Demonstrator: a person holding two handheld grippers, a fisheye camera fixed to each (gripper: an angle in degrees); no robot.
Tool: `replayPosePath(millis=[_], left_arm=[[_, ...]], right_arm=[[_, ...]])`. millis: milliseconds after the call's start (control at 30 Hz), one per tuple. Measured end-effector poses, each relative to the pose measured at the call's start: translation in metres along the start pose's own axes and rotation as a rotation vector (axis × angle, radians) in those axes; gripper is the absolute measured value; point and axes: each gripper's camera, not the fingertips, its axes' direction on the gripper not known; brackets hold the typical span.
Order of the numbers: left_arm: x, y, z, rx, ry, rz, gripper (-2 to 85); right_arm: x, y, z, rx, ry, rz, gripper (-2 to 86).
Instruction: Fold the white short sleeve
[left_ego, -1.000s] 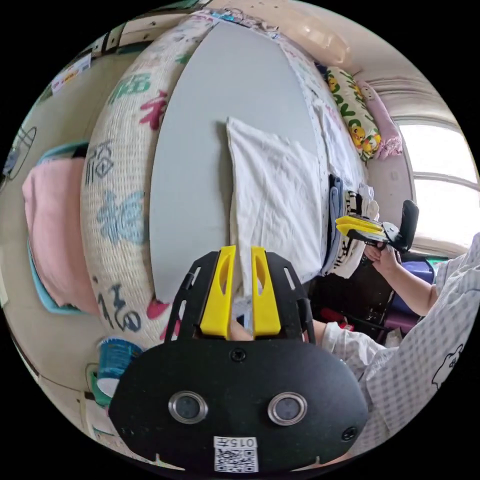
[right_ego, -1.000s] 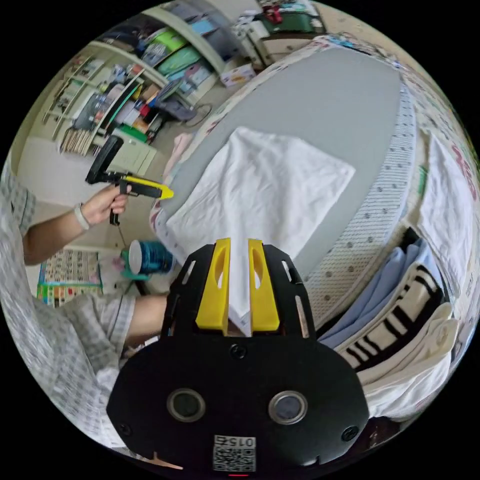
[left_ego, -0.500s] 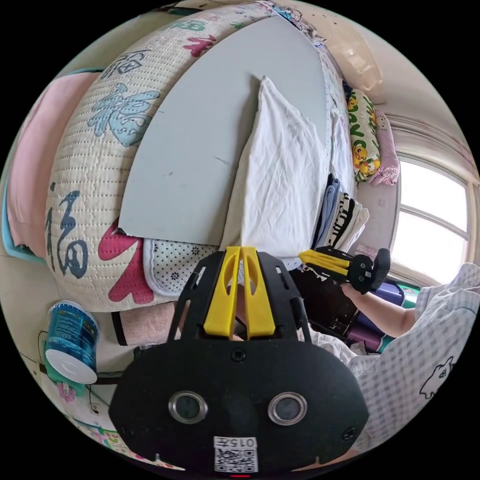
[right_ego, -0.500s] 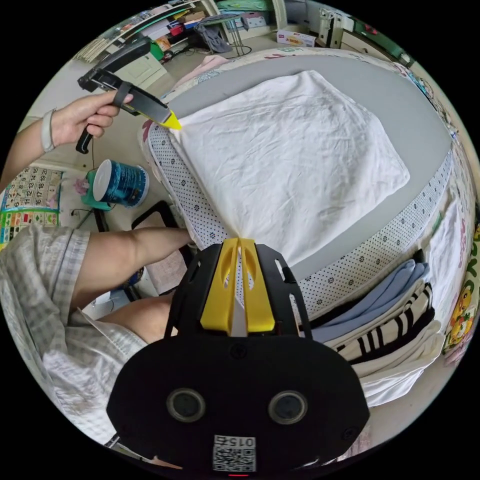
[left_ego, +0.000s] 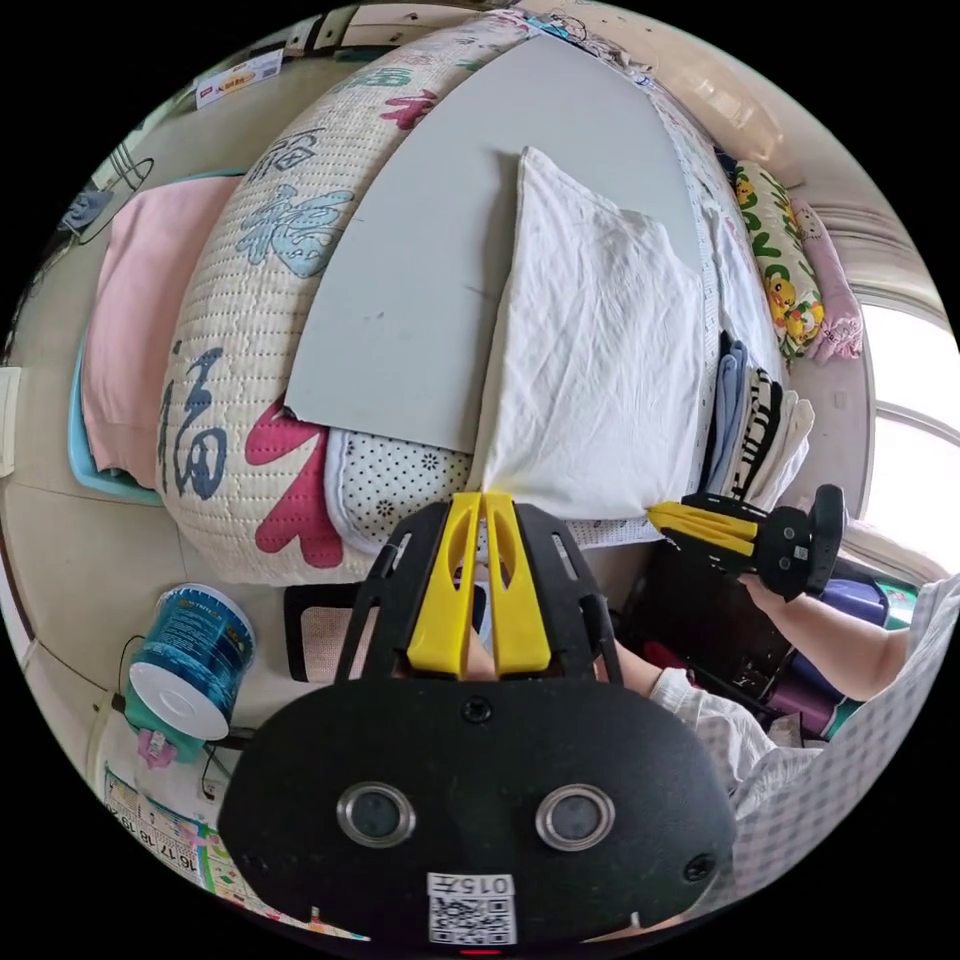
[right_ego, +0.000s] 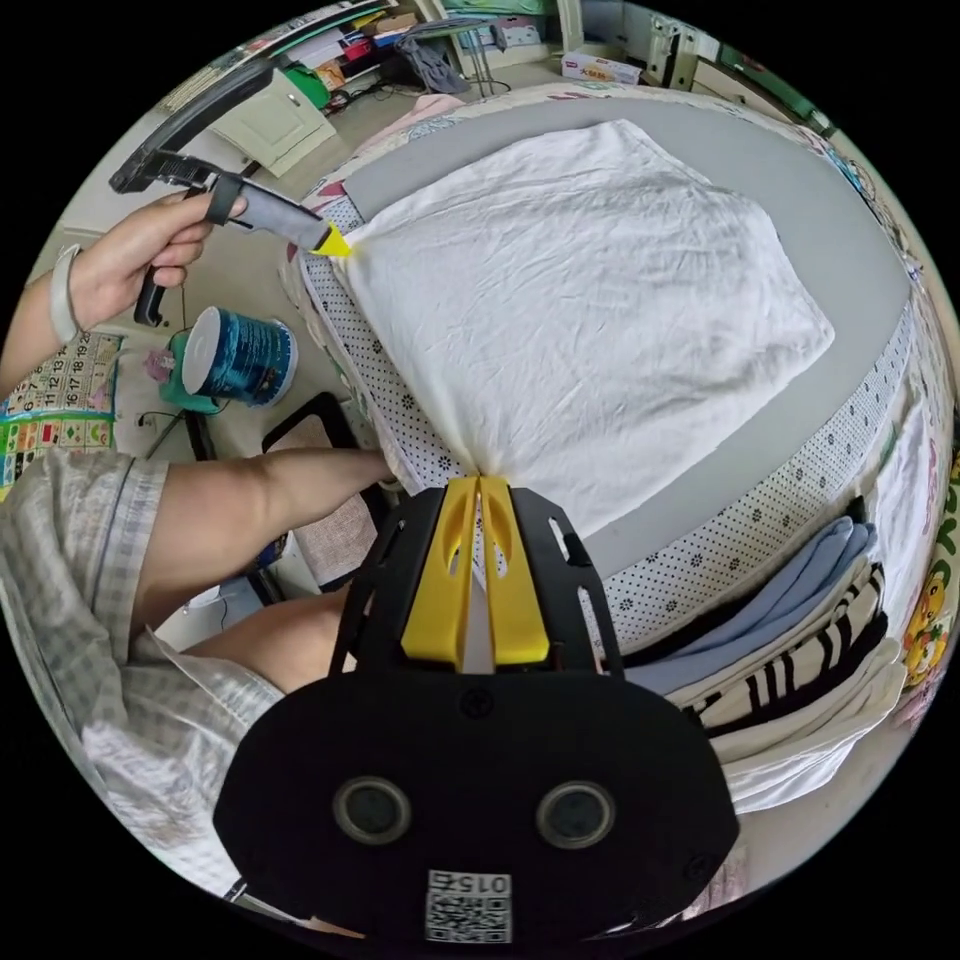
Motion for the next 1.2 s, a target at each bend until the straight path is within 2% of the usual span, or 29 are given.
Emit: replayPosePath(millis=[100,200,333,367,467,700,1200], left_arm=[[0.000,0.004,0.001,0.001,0.002,0.011,0.3],[-0.008,0.010,-0.007,0.035,0.083,0.028,2.6],[-0.043,0.024,-0.012,0.090,0.229,-0.017,9.7],[-0.055,0.024,-0.006,0.078,0.328,-0.007,11.2],[-0.077,0.021,0.006,0.046,0.415,0.019,11.9],[-0.103,0.009,0.018,0.007,0.481,0.068,11.2],[-0.113,-0.030,0.029,-0.101,0.648,0.199,7.7]], right_arm=[[0.002,0.003,-0.021,0.027,-0.064,0.042,1.3],[0.021,0.018,-0.057,0.073,-0.188,0.168,5.0],[0.075,0.073,-0.095,0.208,-0.489,0.502,7.0],[0.089,0.089,-0.097,0.250,-0.607,0.543,7.5],[0.113,0.119,-0.094,0.325,-0.796,0.638,8.3],[0.096,0.113,-0.113,0.262,-0.880,0.598,8.8],[-0.018,0.115,-0.212,0.311,-1.026,0.557,5.0]])
